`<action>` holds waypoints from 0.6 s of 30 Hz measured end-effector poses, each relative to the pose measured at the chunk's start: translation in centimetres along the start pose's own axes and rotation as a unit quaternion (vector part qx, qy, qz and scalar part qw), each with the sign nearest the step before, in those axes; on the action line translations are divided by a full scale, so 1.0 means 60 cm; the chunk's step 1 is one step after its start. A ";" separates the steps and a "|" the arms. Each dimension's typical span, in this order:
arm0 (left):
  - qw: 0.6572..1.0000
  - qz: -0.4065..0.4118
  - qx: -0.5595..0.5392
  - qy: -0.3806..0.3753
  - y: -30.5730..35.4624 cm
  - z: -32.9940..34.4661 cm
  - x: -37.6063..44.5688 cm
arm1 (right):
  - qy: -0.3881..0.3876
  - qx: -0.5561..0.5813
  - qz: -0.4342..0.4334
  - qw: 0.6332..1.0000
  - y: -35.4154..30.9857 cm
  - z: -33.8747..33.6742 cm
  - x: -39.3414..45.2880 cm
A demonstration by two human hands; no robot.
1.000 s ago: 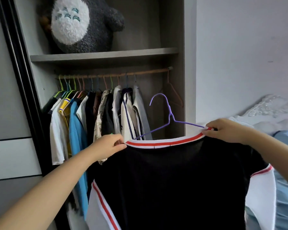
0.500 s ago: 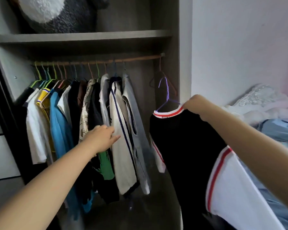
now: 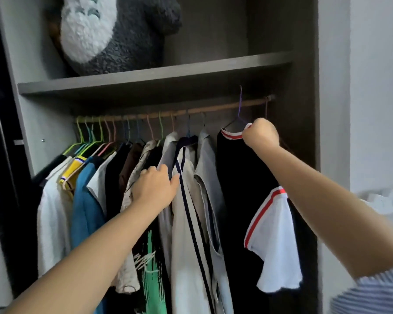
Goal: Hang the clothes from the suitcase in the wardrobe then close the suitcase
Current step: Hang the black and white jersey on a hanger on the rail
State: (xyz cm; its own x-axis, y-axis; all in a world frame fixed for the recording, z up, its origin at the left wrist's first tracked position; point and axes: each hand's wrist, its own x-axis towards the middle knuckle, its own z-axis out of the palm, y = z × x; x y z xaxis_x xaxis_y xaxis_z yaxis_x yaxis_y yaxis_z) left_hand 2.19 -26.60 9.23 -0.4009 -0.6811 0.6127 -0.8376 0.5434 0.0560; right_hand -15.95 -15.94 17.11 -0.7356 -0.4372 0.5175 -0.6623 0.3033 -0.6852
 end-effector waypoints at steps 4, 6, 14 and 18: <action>0.999 0.022 0.001 0.038 0.018 0.036 0.081 | 0.006 -0.015 -0.019 1.000 -0.011 0.041 0.099; 0.998 0.040 0.017 0.050 0.027 0.053 0.104 | 0.025 -0.049 -0.043 0.998 -0.014 0.063 0.135; 0.997 0.040 0.015 0.057 0.046 0.095 0.169 | 0.009 -0.245 -0.121 0.962 0.002 0.160 0.219; 0.998 0.037 -0.019 0.044 0.049 0.112 0.176 | -0.028 -0.266 -0.118 0.956 0.030 0.188 0.222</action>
State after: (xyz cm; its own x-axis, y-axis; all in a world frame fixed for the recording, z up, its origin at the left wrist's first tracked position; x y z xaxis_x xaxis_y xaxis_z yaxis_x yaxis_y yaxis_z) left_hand -6.99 -35.49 10.53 -0.4261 -0.5930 0.6832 -0.7914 0.6102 0.0361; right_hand -25.34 -30.78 16.98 -0.5576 -0.5872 0.5868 -0.7989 0.5715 -0.1873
